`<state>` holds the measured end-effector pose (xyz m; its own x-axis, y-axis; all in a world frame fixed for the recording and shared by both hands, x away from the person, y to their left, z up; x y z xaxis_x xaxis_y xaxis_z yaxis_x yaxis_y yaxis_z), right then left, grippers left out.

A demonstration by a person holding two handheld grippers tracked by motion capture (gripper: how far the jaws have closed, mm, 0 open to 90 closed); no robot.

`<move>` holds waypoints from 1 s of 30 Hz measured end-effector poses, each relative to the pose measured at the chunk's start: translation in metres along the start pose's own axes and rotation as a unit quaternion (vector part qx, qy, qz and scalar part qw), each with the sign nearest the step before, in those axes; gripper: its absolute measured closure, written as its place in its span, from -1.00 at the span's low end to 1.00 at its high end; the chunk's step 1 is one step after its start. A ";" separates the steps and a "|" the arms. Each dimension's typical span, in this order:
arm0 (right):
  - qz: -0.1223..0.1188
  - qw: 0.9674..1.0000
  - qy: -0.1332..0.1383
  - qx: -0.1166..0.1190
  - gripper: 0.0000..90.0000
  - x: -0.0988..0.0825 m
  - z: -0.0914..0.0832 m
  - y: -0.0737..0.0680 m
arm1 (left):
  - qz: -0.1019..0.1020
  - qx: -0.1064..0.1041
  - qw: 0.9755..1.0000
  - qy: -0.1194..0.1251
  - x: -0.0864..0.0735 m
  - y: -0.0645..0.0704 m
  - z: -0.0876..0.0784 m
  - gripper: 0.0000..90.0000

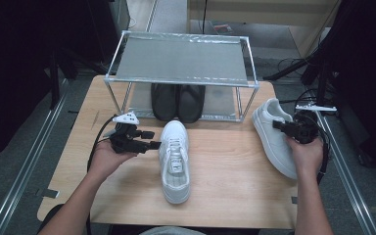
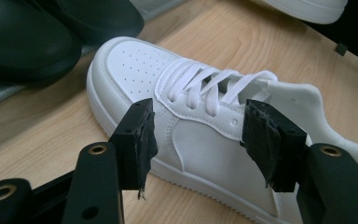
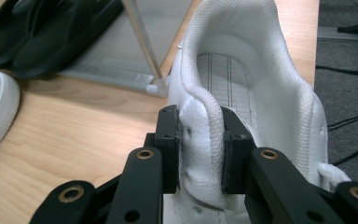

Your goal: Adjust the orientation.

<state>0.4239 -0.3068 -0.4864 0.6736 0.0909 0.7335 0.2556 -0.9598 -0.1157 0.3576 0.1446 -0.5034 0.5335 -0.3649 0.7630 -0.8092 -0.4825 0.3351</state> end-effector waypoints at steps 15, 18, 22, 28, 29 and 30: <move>-0.034 0.999 0.008 0.038 0.67 -0.018 -0.032 -0.047 | 0.009 -0.001 1.000 0.003 0.004 -0.001 0.000 -0.03; -0.043 0.998 0.008 0.045 0.67 -0.021 -0.036 -0.060 | 0.007 -0.001 1.000 0.006 0.004 -0.001 -0.001 -0.03; -0.059 0.996 0.005 0.059 0.67 -0.026 -0.036 -0.080 | 0.003 -0.003 1.000 0.009 0.003 -0.001 -0.001 -0.04; -0.073 0.993 -0.001 0.092 0.68 -0.028 -0.026 -0.109 | 0.006 -0.003 1.000 0.010 0.002 0.000 -0.001 -0.04; -0.077 0.993 -0.003 0.095 0.68 -0.029 -0.024 -0.114 | 0.006 -0.001 1.000 0.010 0.002 0.000 -0.001 -0.04; -0.082 0.992 -0.003 0.098 0.68 -0.029 -0.022 -0.118 | 0.005 -0.001 1.000 0.010 0.002 -0.001 -0.001 -0.04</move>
<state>0.3589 -0.2020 -0.4794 0.6157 0.2443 0.7492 0.4914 -0.8622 -0.1228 0.3587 0.1450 -0.5016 0.5204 -0.3535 0.7773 -0.8151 -0.4771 0.3287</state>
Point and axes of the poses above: each handheld gripper's, and its own axes: z roughly forward along the jaws, x roughly out of its top, y roughly to its right, the point moved 7 cm from there along z, roughly forward along the jaws, and after that the axes turned 7 degrees about -x, right-handed, at the moved point
